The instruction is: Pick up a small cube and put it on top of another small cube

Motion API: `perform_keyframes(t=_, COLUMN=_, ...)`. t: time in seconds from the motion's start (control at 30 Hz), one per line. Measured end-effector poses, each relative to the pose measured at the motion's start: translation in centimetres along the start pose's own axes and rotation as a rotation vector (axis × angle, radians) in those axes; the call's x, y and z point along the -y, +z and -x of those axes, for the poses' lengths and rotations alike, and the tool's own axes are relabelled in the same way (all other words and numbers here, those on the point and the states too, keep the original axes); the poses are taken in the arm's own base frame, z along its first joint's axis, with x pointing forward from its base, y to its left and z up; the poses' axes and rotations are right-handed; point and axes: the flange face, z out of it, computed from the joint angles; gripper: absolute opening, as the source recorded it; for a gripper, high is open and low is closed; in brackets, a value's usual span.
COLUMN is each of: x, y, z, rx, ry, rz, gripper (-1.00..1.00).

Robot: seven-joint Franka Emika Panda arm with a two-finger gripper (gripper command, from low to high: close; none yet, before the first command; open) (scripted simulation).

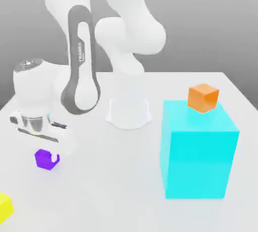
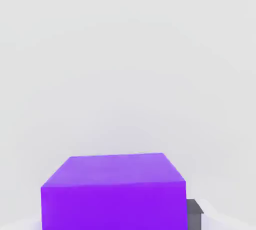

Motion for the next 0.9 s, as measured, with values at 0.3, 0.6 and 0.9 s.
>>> perform_keyframes(t=0.3, x=11.5, y=-9.6, z=6.5, rx=0.020, ry=-0.158, rz=-0.030, gripper=-1.00)
perform_keyframes(t=0.6, x=20.0, y=-20.6, z=23.1, rx=0.036, ry=-0.392, rz=-0.032, gripper=-1.00)
perform_keyframes(t=0.9, x=17.2, y=-27.2, z=39.9, rx=0.008, ry=-0.600, rz=-0.004, gripper=-1.00)
